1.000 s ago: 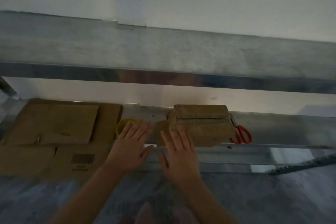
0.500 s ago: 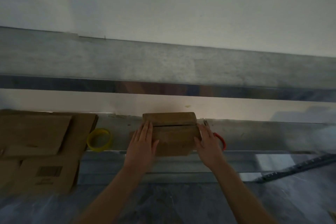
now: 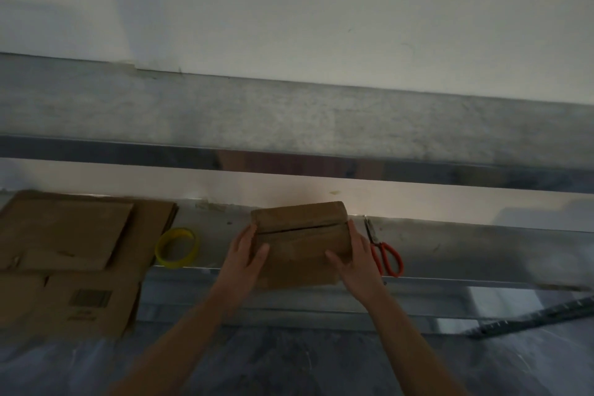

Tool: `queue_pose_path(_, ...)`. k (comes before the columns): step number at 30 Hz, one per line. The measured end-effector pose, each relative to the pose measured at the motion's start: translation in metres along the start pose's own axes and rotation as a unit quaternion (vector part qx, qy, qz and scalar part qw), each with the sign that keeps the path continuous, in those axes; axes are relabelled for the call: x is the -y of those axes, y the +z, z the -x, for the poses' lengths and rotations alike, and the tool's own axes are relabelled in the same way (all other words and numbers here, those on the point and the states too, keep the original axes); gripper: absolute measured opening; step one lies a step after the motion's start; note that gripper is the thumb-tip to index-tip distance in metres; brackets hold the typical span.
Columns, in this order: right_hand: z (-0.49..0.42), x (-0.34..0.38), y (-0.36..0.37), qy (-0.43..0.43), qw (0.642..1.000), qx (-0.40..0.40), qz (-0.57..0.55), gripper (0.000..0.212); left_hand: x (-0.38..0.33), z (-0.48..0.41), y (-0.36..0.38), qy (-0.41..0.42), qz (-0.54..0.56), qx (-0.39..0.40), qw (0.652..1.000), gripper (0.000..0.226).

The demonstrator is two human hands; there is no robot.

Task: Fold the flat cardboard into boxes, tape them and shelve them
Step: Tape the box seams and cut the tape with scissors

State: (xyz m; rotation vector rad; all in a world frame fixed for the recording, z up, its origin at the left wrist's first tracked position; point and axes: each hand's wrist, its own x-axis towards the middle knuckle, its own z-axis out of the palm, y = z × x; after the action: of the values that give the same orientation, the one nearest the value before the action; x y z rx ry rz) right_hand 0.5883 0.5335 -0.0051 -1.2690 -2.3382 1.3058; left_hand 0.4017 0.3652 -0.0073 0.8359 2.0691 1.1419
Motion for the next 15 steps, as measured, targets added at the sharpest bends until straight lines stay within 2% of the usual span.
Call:
queue_pose_path(2,0.008,0.002,0.011,0.045,0.995,-0.094,-0.012,0.091,-0.005,-0.010,-0.020,0.017,-0.049,-0.027,0.998,0.049)
queue_pose_path(3,0.013,0.003,0.019,0.073,0.987,-0.142,-0.023,0.090,-0.009,-0.017,-0.030,0.031,-0.076,-0.013,0.997,0.055)
queue_pose_path(5,0.026,0.008,0.038,0.110,0.970,-0.198,-0.092,0.085,-0.019,-0.031,-0.042,0.050,-0.097,0.068,0.992,0.082)
queue_pose_path(7,0.036,0.018,0.053,0.090,0.950,-0.180,-0.239,0.077,-0.028,-0.039,-0.045,0.044,-0.088,0.138,0.986,0.094)
queue_pose_path(9,0.044,0.026,0.064,0.032,0.927,-0.142,-0.346,0.082,-0.030,-0.043,-0.046,0.038,-0.087,0.156,0.983,0.091)
queue_pose_path(12,0.058,0.032,0.077,-0.004,0.926,-0.073,-0.371,0.102,-0.026,-0.041,-0.047,0.049,-0.104,0.136,0.984,0.087)
queue_pose_path(15,0.071,0.034,0.086,-0.007,0.949,-0.036,-0.313,0.102,-0.011,-0.026,-0.047,0.052,-0.059,0.130,0.988,0.085)
